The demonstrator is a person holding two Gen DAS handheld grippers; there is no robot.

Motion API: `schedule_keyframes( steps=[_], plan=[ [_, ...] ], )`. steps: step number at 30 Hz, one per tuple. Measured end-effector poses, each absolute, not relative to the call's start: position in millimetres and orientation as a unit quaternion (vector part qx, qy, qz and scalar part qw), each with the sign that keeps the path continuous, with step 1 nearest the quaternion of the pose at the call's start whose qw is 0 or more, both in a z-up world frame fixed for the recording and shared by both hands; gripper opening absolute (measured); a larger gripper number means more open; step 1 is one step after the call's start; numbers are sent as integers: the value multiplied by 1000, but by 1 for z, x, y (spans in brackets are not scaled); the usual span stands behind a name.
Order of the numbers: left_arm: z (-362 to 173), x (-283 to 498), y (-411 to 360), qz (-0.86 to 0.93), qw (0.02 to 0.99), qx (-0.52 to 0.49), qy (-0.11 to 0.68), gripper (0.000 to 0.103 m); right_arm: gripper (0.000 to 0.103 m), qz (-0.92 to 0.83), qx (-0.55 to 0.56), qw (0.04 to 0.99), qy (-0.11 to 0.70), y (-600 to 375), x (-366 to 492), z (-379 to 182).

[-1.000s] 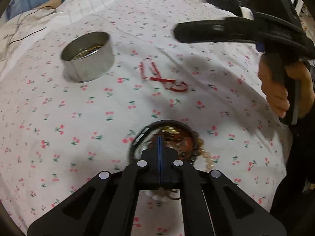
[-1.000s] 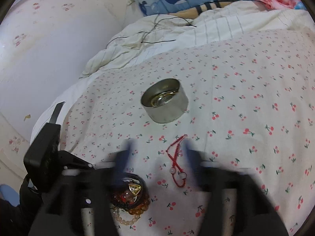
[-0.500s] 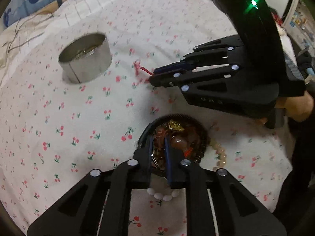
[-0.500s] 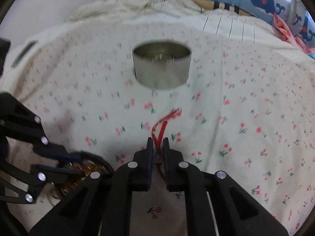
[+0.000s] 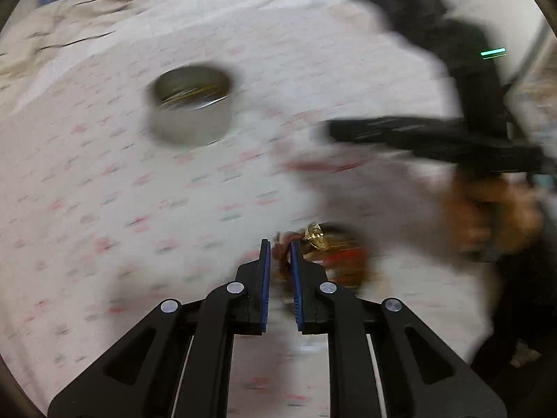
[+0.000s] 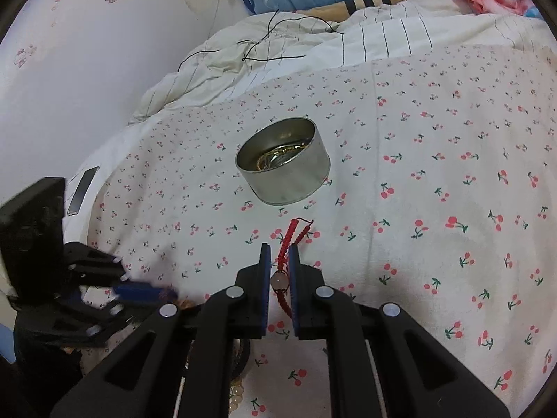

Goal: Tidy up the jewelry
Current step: 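Carry the left tool's jewelry and the right tool's red string bracelet toward the tin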

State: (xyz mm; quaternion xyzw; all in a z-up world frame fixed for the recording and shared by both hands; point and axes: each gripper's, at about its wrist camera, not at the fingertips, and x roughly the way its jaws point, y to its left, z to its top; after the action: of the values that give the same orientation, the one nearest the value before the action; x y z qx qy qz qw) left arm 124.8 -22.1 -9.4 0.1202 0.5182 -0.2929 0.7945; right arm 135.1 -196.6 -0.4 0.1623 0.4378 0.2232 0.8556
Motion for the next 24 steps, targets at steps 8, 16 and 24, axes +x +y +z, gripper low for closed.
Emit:
schedule_keyframes(
  steps=[8,16,24],
  plan=[
    [-9,131,-14,-296,798,107,514,11,11,228,162,852,443,-193,135,-2],
    [-7,122,-29,-337,788,106,504,54,11,229,159,846,454,-189,136,-8],
    [-1,118,-41,-331,799,125,486,3,11,229,161,846,455,-188,135,-8]
  ],
)
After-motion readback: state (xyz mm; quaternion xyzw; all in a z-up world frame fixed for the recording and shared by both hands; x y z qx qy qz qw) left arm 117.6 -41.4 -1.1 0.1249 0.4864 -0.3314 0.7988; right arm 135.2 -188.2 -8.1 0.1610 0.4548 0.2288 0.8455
